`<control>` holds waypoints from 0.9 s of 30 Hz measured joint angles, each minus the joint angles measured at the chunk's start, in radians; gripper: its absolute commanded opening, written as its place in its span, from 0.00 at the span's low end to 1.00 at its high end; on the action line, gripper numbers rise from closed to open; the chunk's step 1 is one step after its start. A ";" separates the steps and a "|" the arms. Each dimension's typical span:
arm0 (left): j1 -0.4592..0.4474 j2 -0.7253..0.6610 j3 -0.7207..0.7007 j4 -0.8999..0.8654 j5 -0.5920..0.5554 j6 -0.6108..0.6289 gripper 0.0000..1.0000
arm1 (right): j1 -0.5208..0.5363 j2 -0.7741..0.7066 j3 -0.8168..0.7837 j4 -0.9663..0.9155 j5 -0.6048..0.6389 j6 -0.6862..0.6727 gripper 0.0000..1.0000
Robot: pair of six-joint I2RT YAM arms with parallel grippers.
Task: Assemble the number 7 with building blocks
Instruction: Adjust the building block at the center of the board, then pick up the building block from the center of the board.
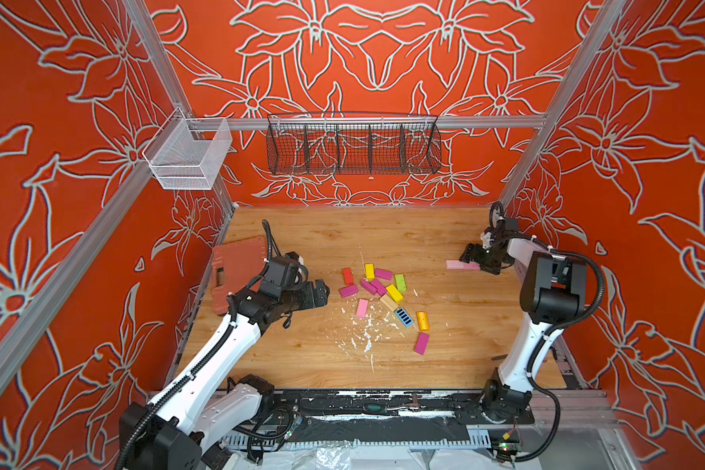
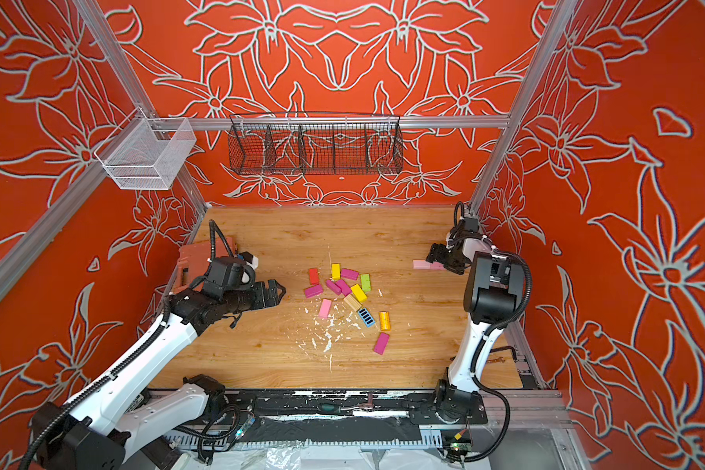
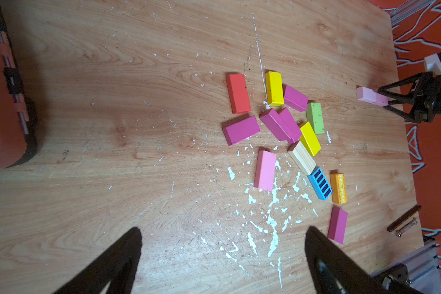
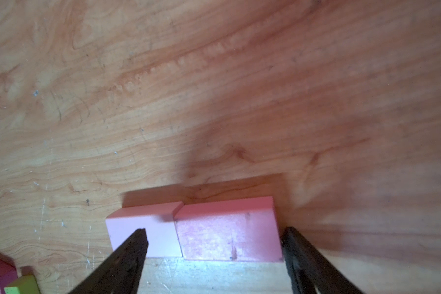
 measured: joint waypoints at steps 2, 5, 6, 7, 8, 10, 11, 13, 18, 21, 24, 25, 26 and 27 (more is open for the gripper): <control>0.000 0.000 0.000 0.000 0.000 0.000 0.97 | 0.003 -0.006 0.000 -0.005 0.019 -0.001 0.86; 0.000 -0.004 0.000 0.000 0.000 0.000 0.97 | 0.014 -0.046 -0.011 -0.013 0.058 -0.002 0.86; 0.000 -0.009 -0.001 0.000 0.000 0.000 0.97 | 0.020 -0.071 -0.020 -0.015 0.069 -0.002 0.86; 0.000 -0.016 -0.001 0.000 0.000 0.000 0.97 | 0.027 -0.097 -0.031 -0.016 0.080 -0.002 0.86; 0.000 -0.024 -0.001 0.000 0.000 0.000 0.97 | 0.039 -0.134 -0.050 -0.015 0.091 -0.002 0.86; 0.000 -0.036 -0.001 -0.001 0.000 0.000 0.97 | 0.071 -0.215 -0.099 -0.018 0.113 0.002 0.86; 0.000 -0.039 -0.001 -0.001 -0.001 0.000 0.97 | 0.093 -0.256 -0.126 -0.020 0.126 0.003 0.86; 0.000 -0.039 -0.001 -0.001 0.000 0.000 0.97 | 0.156 -0.332 -0.176 -0.027 0.151 0.008 0.86; 0.000 -0.041 -0.001 -0.001 0.011 0.000 0.97 | 0.361 -0.434 -0.274 -0.079 0.225 0.036 0.83; 0.000 -0.049 -0.001 -0.001 0.022 -0.001 0.97 | 0.453 -0.471 -0.342 -0.116 0.254 0.067 0.81; 0.000 -0.060 -0.002 0.003 0.036 -0.003 0.97 | 0.537 -0.517 -0.408 -0.160 0.285 0.109 0.80; 0.000 -0.063 -0.004 0.006 0.039 -0.003 0.97 | 0.563 -0.529 -0.422 -0.169 0.294 0.124 0.80; 0.000 -0.064 -0.005 0.008 0.043 -0.003 0.97 | 0.599 -0.543 -0.439 -0.183 0.311 0.142 0.79; 0.000 -0.064 -0.005 0.010 0.048 -0.003 0.97 | 0.631 -0.555 -0.452 -0.191 0.323 0.159 0.79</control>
